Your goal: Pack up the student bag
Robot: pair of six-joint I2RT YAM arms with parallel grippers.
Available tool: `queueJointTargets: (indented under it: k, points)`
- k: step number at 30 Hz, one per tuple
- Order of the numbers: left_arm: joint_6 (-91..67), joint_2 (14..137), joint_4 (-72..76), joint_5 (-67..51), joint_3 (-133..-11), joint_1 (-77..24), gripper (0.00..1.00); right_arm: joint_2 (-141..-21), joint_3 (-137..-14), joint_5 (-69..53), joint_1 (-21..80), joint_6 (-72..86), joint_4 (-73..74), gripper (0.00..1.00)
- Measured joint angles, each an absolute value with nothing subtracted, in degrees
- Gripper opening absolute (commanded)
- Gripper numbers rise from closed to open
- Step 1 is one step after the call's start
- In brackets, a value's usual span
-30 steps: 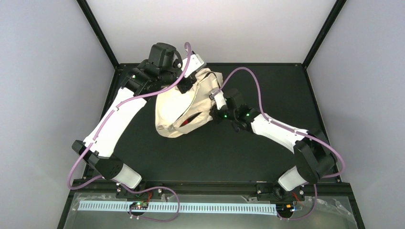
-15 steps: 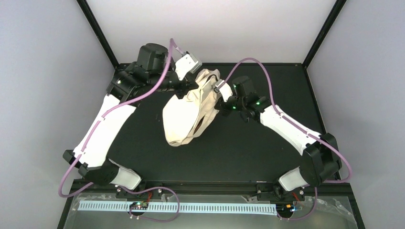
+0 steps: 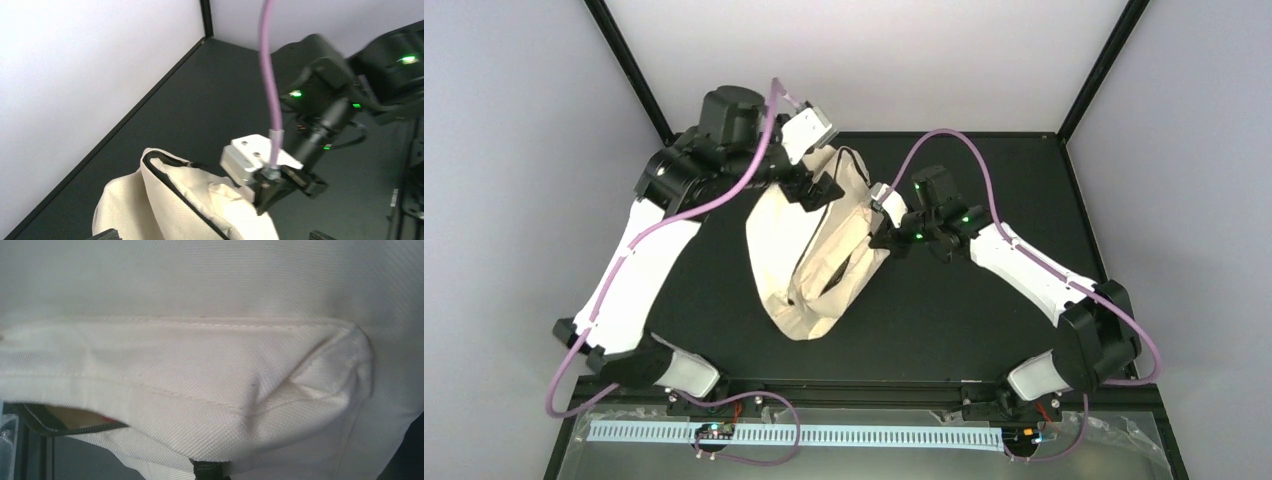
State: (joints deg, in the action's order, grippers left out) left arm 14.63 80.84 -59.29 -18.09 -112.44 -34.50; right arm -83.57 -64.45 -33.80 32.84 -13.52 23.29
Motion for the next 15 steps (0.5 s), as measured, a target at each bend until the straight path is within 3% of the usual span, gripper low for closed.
queueJointTargets:
  k: [7, 15]
  points:
    - [19.94, 93.76, -62.72, -16.05, -119.46, -29.36, 0.99, -84.25, -63.81, -33.63, 32.60, -14.96, 21.76, 0.01]
    - [24.27, 108.53, -70.54, -18.98, -136.70, -21.47, 0.99, -84.25, -61.67, -33.58, 32.64, -15.84, 18.74, 0.01]
